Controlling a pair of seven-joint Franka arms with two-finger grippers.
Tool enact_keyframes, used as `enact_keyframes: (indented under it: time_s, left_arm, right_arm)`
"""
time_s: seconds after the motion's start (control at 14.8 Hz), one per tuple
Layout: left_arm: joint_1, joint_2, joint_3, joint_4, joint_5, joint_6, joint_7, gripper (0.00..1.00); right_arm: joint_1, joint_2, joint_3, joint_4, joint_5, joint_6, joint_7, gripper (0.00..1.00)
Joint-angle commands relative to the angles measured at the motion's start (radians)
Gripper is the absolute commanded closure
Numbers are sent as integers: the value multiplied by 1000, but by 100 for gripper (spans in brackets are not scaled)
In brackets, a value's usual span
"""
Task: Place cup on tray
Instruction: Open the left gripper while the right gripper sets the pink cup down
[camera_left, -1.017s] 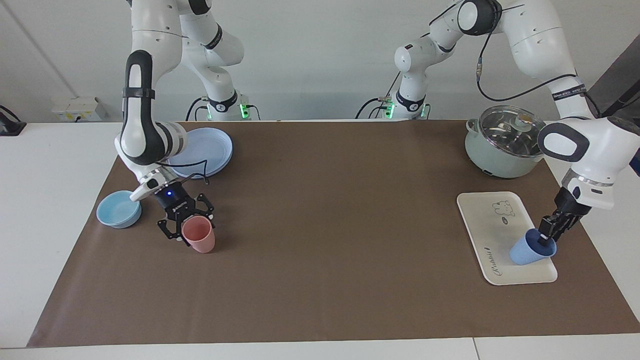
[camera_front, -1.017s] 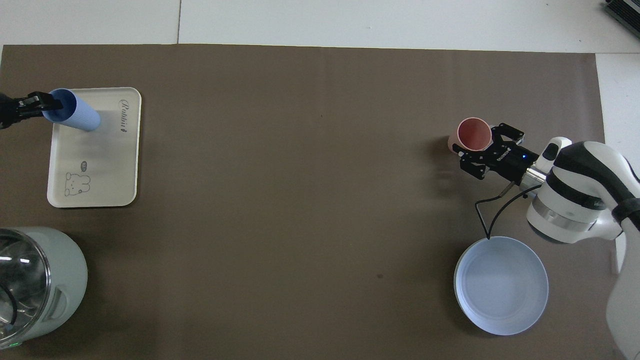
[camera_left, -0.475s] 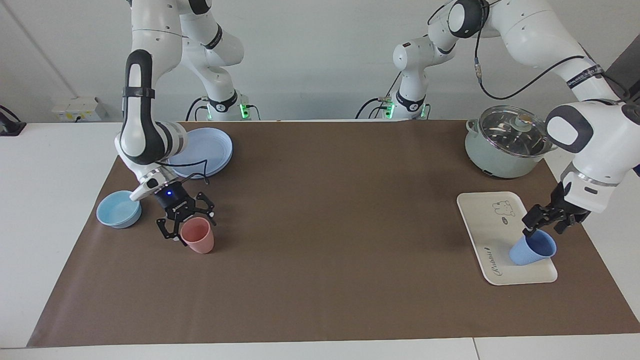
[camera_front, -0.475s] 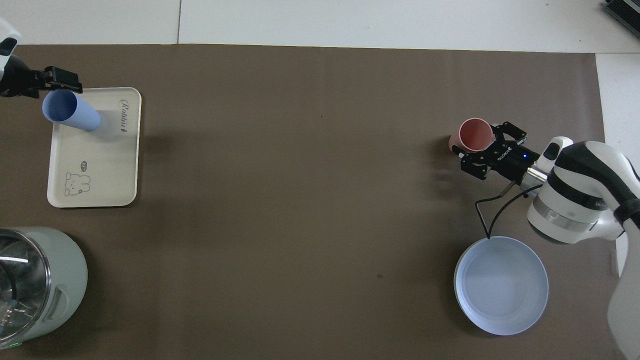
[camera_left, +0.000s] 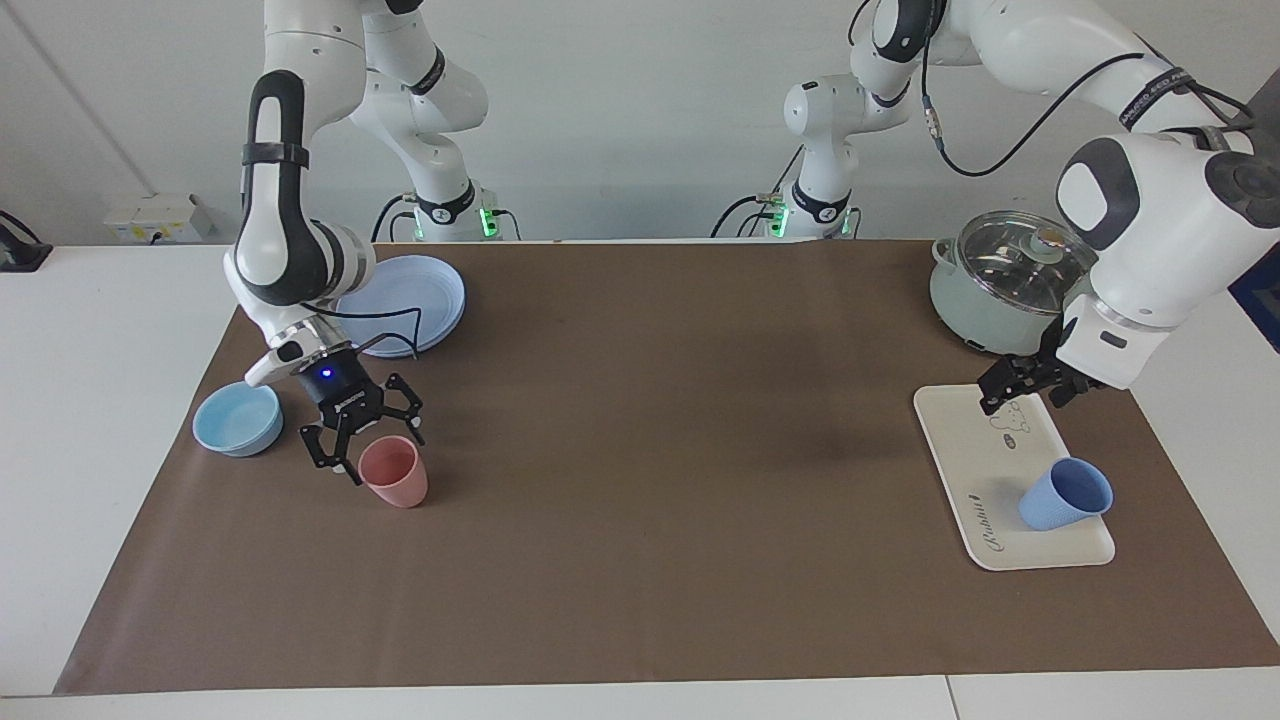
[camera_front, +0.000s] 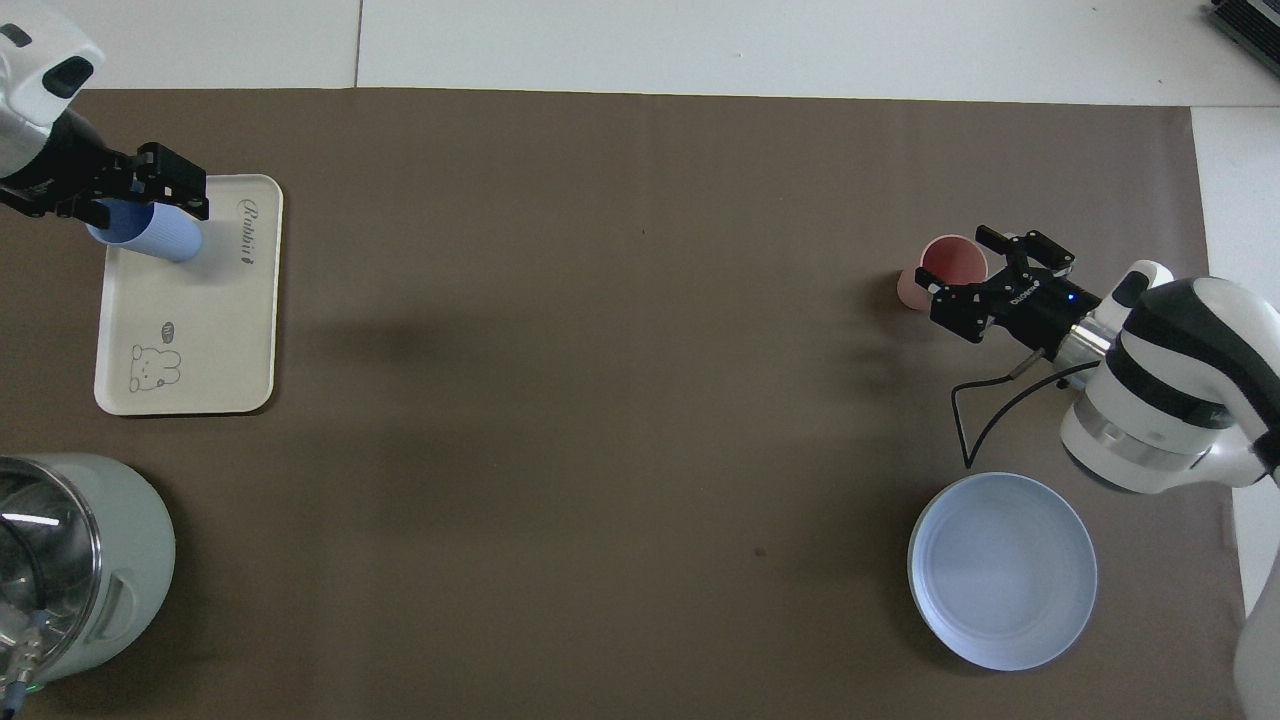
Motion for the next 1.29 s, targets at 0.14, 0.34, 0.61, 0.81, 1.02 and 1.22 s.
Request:
enact_keyframes:
  time_s: [0.14,0.34,0.61,0.81,1.02,1.22]
  left_arm:
    - [-56,-203,9,-179,17,-31,-92,0]
    - [-57,-324,11,-305,13,-8,-89,0]
    - [-67,-375,12,-345,7,10,-19,0]
    - [-62,-384,23,-344,-16,19,57,0]
    - [-65,-381,24,-344,-18,18,49,0]
    - [-64,-378,23,-341,-16,18,48,0]
  right_arm:
    - [137,-71,8,-2,17,235,185,0]
    - [152,-68,6,15,-18,260,193,0]
    - [138,-59,6,41,-190,245,254,0]
    - [119,-57,3,58,-343,186,367,0]
    - [114,-60,-6,72,-528,140,528,0]
    - [77,-71,-9,112,-802,39,727,0]
